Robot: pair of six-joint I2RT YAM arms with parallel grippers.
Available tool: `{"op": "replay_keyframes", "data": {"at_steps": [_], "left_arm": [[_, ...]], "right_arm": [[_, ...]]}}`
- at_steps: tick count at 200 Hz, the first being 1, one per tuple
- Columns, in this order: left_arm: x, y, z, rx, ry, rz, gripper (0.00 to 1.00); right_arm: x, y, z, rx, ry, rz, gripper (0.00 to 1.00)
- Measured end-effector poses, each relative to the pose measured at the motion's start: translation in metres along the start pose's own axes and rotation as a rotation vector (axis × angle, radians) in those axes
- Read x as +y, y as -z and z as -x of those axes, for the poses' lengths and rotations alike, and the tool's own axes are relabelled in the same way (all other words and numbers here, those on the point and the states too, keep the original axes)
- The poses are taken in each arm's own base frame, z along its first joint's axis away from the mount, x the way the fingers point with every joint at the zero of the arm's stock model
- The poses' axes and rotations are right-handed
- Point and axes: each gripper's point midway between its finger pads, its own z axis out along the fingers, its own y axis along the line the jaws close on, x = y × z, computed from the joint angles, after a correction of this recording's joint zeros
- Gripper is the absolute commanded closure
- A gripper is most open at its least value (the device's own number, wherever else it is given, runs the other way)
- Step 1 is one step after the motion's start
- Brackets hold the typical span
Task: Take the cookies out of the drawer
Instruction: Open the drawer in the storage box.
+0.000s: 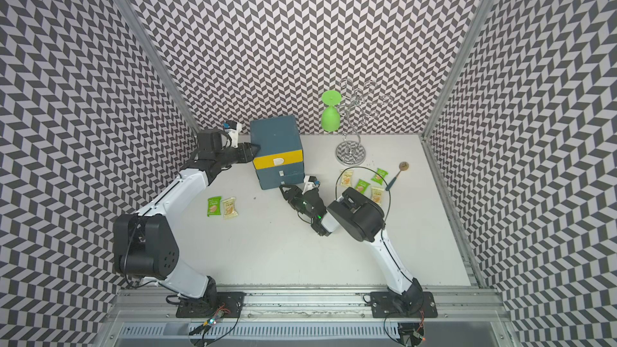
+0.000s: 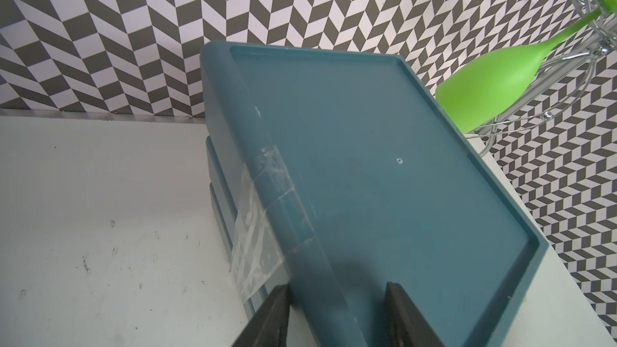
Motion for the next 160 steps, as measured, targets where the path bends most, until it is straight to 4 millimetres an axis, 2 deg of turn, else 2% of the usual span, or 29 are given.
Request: {"op": "replay_keyframes", "data": {"at_steps": [32, 50, 99, 160], "left_arm": [[0.0, 0.0, 0.0, 0.001, -0.001, 0.0, 0.51], [0.0, 0.001, 0.0, 0.001, -0.002, 0.0, 0.51], [0.0, 0.001, 0.0, 0.002, -0.002, 0.0, 0.51], [0.0, 0.001, 0.0, 0.002, -0.002, 0.002, 0.51]], "right_arm": [[0.001, -0.01, 0.006, -0.018, -0.011, 0.016, 0.49], [0.002, -0.015, 0.009, -0.025, -0.021, 0.027, 0.56], [0.003, -0.018, 0.015, -0.041, -0.047, 0.055, 0.63], [0.002, -0.021, 0.021, -0.051, -0.087, 0.066, 0.94]]}}
